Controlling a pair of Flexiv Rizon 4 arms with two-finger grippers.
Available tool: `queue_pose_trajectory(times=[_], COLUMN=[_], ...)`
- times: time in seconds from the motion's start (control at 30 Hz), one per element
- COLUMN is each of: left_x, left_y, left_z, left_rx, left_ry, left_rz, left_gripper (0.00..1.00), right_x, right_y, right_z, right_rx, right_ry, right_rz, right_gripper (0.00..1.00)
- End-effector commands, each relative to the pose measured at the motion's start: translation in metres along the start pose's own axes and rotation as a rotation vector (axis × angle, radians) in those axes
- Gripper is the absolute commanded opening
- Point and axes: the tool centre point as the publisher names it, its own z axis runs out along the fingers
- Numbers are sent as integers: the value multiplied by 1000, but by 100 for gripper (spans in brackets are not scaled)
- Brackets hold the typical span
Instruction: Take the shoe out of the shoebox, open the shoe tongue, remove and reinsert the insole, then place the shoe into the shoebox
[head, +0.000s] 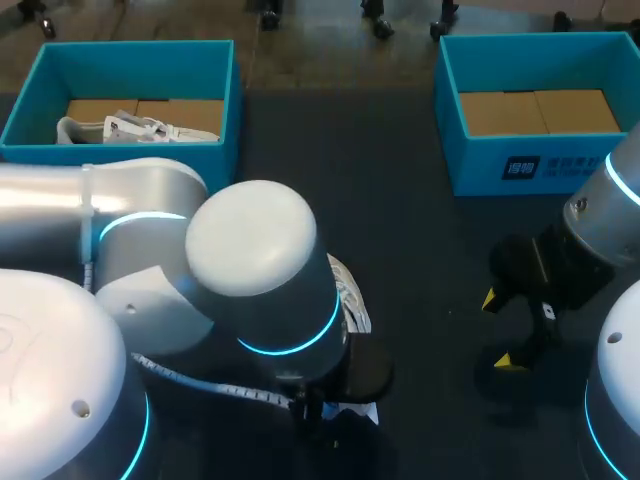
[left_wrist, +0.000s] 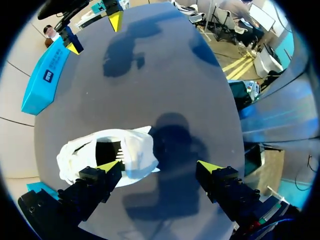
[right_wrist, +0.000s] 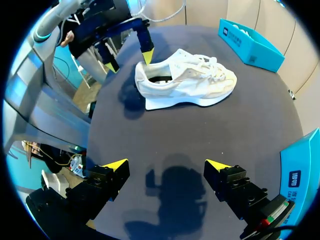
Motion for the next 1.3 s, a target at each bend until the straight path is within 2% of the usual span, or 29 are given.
queue_pose_trajectory(times=[0.03, 0.33, 0.67, 0.83, 0.87, 0.97, 1.03, 1.13, 1.23, 1.27, 1.3], left_x=[-5, -18, -13, -10, -9, -8, -7, -7, -7, -8, -8], left_y=[-9, -12, -14, -15, -14, -13, -13, -12, -12, -11, -11], left_z=[8, 27, 51, 57, 58, 61, 63, 66, 69, 70, 70], left_rx=[-13, -28, -45, -58, -55, -64, -65, -74, -85, -87, -87], left_ry=[11, 65, 96, 71, 81, 79, 82, 90, 97, 98, 98], left_rz=[-7, -47, -58, -88, -89, -100, -102, -108, -116, -119, -119], left_gripper=[100, 100, 100, 100, 87, 81, 66, 49, 44, 27, 27], right_x=[0, 0, 0, 0, 0, 0, 0, 0, 0, 0, 0], right_y=[0, 0, 0, 0, 0, 0, 0, 0, 0, 0, 0], right_z=[1, 1, 1, 1, 1, 1, 1, 1, 1, 1, 1], right_rx=[0, 0, 0, 0, 0, 0, 0, 0, 0, 0, 0], right_ry=[-1, -1, -1, -1, -1, -1, -1, -1, -1, -1, -1], right_rz=[-1, -1, -1, -1, -1, -1, -1, -1, -1, -1, -1], right_gripper=[100, 100, 100, 100, 100, 100, 100, 100, 100, 100, 100])
